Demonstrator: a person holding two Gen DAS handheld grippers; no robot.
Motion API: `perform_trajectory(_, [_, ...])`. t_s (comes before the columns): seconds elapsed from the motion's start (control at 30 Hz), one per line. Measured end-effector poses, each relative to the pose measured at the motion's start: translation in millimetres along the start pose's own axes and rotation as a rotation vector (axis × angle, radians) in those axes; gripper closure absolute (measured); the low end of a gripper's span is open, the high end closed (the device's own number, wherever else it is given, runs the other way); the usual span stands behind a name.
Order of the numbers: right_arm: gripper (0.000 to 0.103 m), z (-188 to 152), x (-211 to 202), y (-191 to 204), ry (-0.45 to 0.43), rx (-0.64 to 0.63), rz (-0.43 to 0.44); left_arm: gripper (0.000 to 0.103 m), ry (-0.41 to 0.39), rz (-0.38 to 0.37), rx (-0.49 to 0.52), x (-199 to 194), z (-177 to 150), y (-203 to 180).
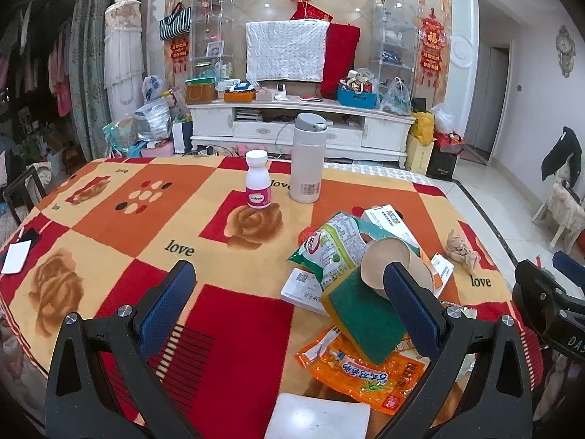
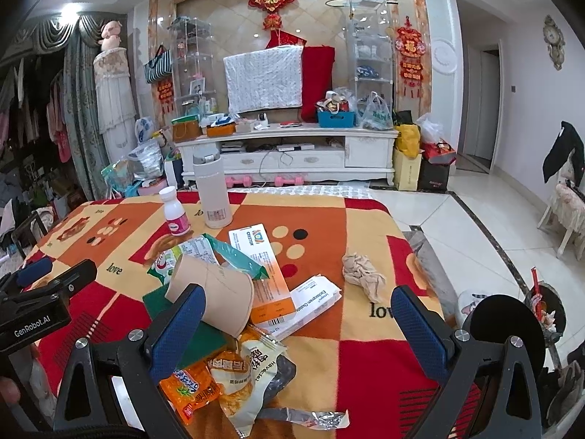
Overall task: Collect trash
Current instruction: 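Move the right tool toward the crumpled beige tissue on the blanket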
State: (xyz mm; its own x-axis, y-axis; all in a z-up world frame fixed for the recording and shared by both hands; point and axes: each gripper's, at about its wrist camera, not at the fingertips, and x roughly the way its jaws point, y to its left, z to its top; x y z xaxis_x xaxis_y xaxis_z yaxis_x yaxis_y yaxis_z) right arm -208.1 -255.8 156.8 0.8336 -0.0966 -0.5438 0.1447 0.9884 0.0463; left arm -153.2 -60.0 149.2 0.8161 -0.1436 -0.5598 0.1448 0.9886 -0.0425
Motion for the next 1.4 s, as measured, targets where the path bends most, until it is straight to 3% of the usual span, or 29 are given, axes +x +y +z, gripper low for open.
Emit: perform_trajectory(1.4, [0.002, -2.9, 4.8, -5.2, 0.024, 0.003, -0.009, 0.001, 0.031, -0.017, -0.006, 5.0, -3.8, -0.8])
